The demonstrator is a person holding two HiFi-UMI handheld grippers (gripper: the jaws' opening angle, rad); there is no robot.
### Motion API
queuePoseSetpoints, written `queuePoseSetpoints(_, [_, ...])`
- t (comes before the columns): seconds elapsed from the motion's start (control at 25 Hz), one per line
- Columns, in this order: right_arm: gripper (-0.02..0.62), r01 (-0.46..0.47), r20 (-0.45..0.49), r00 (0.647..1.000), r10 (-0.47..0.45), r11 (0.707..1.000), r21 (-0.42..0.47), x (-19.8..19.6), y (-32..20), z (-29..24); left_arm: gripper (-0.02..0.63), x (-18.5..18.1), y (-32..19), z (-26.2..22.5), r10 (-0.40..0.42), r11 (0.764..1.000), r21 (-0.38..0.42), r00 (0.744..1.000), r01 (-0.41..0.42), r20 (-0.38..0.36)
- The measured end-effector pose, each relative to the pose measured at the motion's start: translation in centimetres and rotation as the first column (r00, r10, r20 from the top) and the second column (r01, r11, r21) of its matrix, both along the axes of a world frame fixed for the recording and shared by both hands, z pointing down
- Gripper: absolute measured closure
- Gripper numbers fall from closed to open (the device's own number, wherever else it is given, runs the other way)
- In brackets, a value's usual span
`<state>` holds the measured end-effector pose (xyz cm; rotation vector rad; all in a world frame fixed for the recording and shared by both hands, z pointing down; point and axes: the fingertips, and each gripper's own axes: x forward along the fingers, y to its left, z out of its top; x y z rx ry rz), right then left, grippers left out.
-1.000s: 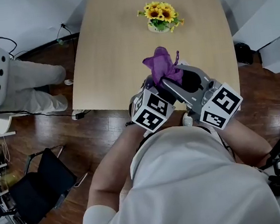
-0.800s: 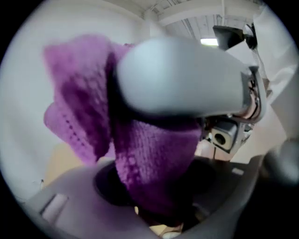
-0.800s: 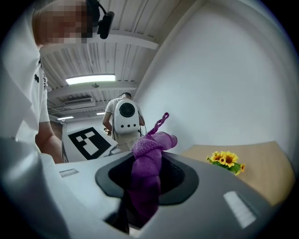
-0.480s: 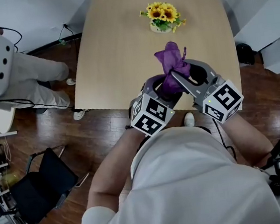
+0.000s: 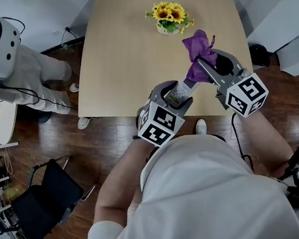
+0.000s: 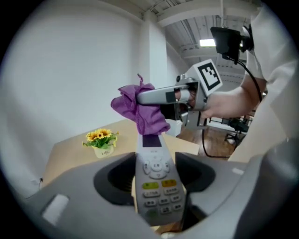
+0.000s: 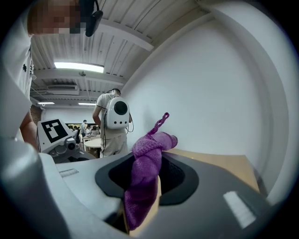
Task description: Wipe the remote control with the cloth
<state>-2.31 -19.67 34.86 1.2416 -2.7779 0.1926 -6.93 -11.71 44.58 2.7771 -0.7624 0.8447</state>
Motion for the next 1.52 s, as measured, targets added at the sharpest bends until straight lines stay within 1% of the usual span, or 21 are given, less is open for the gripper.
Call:
queuePoseSetpoints(0.24, [0.468,-0.055,-0.011,0.998,0.055,0.998,-0.004,2.5,-1.1,0.5,0.323,0.4,-0.2,0.2,-0.003,1.000,-0.010,1.000,0.003,-0.006])
queuePoseSetpoints(0.44, [0.468,-0.112,-0.012,0.994,0.112,0.993,-0.029,4.9,-1.5,1.6,0.323,0.3,-0.8,0.7,-0.035,0.999,-0.030,0.999,0.035,-0.019])
queuePoseSetpoints(0.68, [0.468,-0.148,-0.025,0.989,0.146,0.985,-0.085,7.5,-0.7,4.1,0.322,-0.2,-2.8,2.5,-0.127,0.989,-0.075,0.992,0.125,-0.017])
queuePoseSetpoints(0.76, [0.468,-0.156,-0.029,0.988,0.154,0.982,-0.110,8.3,-0.1,5.1,0.322,-0.3,-3.5,3.1,-0.166,0.981,-0.107,0.986,0.162,-0.023])
queuePoseSetpoints(0.84, [0.469,-0.165,-0.032,0.986,0.162,0.977,-0.134,9.0,0.6,6.1,0.322,-0.3,-4.2,3.8,-0.211,0.967,-0.148,0.977,0.205,-0.027])
queuePoseSetpoints(0.96, [0.468,-0.176,-0.035,0.984,0.173,0.970,-0.165,10.2,1.5,7.5,0.322,-0.8,-5.8,5.4,-0.303,0.937,-0.184,0.953,0.296,-0.012])
queuePoseSetpoints(1.16, [0.468,-0.195,-0.032,0.981,0.193,0.959,-0.207,12.2,2.3,9.3,0.322,-1.8,-8.9,8.9,-0.440,0.869,-0.235,0.897,0.435,0.033])
queuePoseSetpoints(1.24, [0.469,-0.204,-0.027,0.979,0.203,0.954,-0.219,13.1,2.9,9.8,0.322,-2.1,-9.9,10.4,-0.495,0.834,-0.250,0.867,0.492,0.054])
queuePoseSetpoints(1.4, [0.468,-0.206,-0.028,0.978,0.205,0.947,-0.245,15.1,4.6,10.7,0.322,-2.6,-11.2,13.7,-0.592,0.756,-0.267,0.798,0.598,0.111])
queuePoseSetpoints(1.52, [0.468,-0.203,-0.035,0.979,0.201,0.942,-0.266,16.0,5.2,11.3,0.322,-3.0,-12.2,16.1,-0.629,0.713,-0.275,0.761,0.645,0.157])
